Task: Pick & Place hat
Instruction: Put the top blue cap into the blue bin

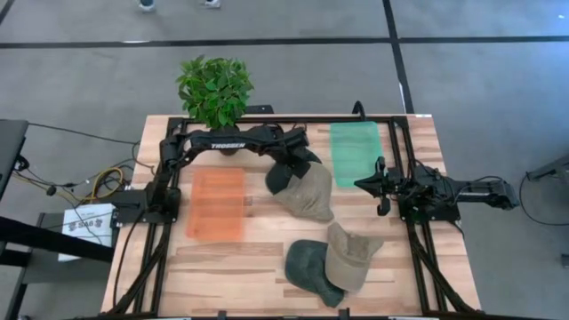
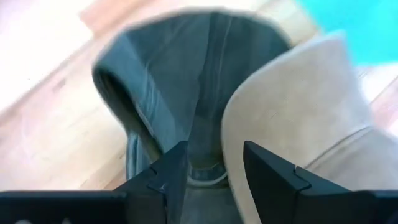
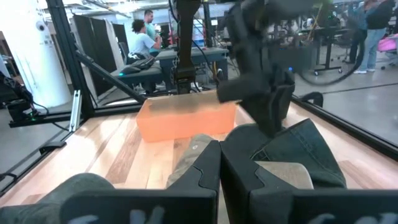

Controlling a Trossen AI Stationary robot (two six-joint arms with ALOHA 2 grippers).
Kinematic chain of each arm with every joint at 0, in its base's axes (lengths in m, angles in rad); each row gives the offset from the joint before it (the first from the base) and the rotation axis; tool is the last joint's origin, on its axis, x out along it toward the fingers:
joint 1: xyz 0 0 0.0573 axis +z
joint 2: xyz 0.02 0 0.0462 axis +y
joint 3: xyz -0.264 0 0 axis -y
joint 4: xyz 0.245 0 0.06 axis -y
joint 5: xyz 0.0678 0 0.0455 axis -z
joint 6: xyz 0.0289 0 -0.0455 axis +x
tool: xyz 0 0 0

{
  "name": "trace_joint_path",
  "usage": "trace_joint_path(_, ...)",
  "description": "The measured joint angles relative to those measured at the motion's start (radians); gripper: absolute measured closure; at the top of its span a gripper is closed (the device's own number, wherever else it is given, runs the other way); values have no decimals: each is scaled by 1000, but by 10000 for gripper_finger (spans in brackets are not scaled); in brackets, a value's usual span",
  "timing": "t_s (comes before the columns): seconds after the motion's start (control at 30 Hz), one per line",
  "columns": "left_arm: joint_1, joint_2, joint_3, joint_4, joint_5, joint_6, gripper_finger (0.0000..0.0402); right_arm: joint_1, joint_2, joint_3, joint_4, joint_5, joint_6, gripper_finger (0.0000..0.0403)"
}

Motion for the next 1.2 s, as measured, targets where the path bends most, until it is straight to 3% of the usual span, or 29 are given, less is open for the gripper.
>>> trace_joint_path(0.27,2,-1,60,-124,-139,19,251,0,0,0,0,0,0,403)
trace_joint_path(0.67,6,7,-15,-150,-128,-5,251,0,0,0,0,0,0,403)
trace_joint_path(1.03,6,7,-99,-48,-73,-19,252,0,0,0,0,0,0,403)
trace_joint_path(1.2,6,7,-101,-45,-78,-19,297,0,0,0,0,0,0,403)
